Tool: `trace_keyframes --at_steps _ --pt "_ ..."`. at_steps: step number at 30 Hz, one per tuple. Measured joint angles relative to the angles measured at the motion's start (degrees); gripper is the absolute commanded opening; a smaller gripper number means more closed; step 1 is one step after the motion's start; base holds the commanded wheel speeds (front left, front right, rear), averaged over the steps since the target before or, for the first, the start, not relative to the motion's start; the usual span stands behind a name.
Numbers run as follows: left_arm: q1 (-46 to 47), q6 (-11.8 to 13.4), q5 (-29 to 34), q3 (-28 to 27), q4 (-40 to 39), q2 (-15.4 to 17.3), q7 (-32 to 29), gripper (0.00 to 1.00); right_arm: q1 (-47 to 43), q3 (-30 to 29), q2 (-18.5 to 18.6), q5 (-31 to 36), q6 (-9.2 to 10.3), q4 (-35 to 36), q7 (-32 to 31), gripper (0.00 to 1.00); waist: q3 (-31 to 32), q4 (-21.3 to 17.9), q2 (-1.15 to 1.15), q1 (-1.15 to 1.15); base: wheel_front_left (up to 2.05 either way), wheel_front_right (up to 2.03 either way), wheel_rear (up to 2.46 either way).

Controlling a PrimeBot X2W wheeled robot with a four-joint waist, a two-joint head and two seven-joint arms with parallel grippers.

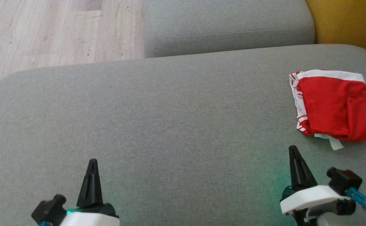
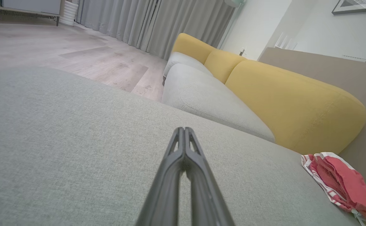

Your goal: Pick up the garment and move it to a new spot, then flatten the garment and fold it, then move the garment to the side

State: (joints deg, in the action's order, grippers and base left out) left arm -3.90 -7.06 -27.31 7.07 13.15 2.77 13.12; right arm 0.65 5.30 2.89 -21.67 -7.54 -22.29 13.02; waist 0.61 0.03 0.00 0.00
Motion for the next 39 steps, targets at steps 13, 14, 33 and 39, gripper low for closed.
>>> trace_keyframes --at_steps 13,14,33,39 --pt "0.3 0.0 -8.0 -1.3 0.2 0.0 -2.1 0.00 0.0 -1.0 0.0 -8.8 0.00 0.7 -2.0 0.00 -0.1 0.0 0.00 0.00 0.00 0.00 0.00" --pt "0.4 0.0 -8.6 -1.4 0.3 0.0 -2.2 0.00 0.0 -1.1 0.0 -9.4 0.00 0.8 -2.2 0.00 -0.1 0.0 0.00 0.00 0.00 0.00 0.00" --pt "1.4 0.0 -18.7 -2.9 0.7 0.0 -5.1 0.00 0.1 -2.8 0.0 -20.5 0.00 1.7 -5.0 0.00 -0.2 0.0 0.00 0.00 0.00 0.00 0.00" --pt "1.7 0.0 -22.1 -3.4 0.9 0.1 -6.0 0.00 0.1 -3.5 0.0 -24.1 0.00 2.1 -5.9 0.00 -0.3 0.0 0.00 0.00 0.00 0.00 0.00"
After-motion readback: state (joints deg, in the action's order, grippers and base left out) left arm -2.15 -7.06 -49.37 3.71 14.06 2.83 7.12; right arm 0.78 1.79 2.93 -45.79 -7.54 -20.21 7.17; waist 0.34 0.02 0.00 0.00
